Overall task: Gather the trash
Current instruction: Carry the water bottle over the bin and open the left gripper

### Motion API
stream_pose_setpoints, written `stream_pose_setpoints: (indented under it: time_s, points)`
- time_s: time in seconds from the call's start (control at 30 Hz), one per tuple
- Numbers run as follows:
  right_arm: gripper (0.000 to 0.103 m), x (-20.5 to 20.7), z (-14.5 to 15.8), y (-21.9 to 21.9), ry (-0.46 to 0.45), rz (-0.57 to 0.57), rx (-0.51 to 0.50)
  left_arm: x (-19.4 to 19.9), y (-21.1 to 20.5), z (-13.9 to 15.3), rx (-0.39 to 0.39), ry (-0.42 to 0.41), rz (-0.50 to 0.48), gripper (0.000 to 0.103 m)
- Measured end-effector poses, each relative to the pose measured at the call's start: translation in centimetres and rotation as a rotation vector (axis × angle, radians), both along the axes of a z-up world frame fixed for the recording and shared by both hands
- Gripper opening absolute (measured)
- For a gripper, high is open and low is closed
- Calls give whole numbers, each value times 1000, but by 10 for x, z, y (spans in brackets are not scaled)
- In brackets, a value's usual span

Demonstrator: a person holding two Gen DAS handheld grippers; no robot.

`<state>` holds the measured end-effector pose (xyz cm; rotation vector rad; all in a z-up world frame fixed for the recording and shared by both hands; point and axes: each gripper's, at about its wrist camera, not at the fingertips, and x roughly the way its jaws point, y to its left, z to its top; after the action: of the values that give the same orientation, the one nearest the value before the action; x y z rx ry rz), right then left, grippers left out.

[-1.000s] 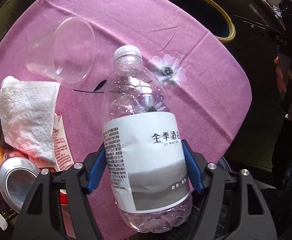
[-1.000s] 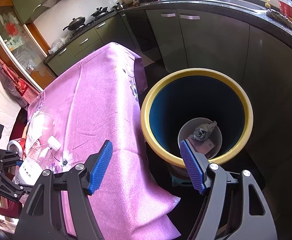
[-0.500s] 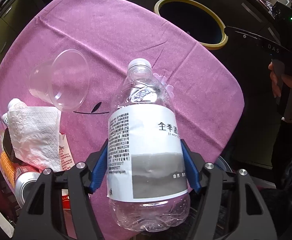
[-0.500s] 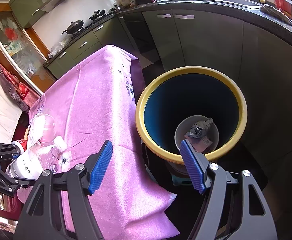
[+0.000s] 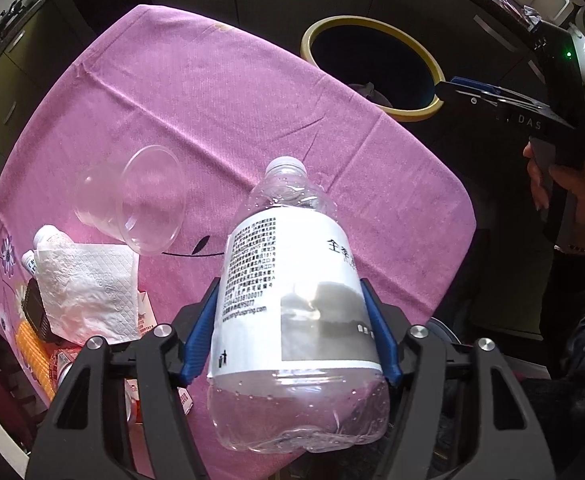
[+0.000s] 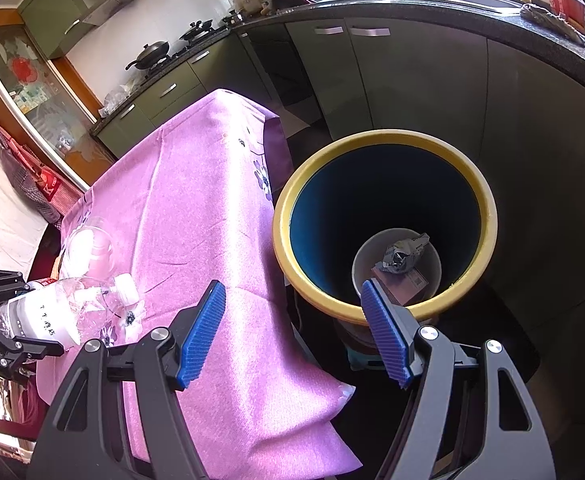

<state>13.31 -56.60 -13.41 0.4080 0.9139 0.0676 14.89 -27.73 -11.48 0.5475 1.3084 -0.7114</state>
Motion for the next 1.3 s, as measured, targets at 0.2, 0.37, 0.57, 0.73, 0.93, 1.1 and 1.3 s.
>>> stream_pose_setpoints:
  time_s: [0.2,0.37,0.57,0.73,0.93,1.1,1.3]
  points:
    - [70,-1,1,0,-2,0,0,0,0,11,-12,-19,-3,61]
    - [70,0,0,-1,-1,0,2,1,0,16,-18,-29,-5,61]
    - [70,-2,0,-1,-4,-4,-1,2,-5,25,-38,-35,-14,61]
    - [70,-16,13,-14,-44,-47,-9,2,-34,44,-81,-57,-62,61]
    - [70,-43,27,-39,-83,-121,-20,14,-113,47,-115,-53,-165,61]
    - [70,-66,29,-60,-88,-171,-20,38,-192,31,-129,-75,-237,62]
    - [70,-89,21,-83,-61,-227,-13,82,-259,-5,-124,-133,-217,82]
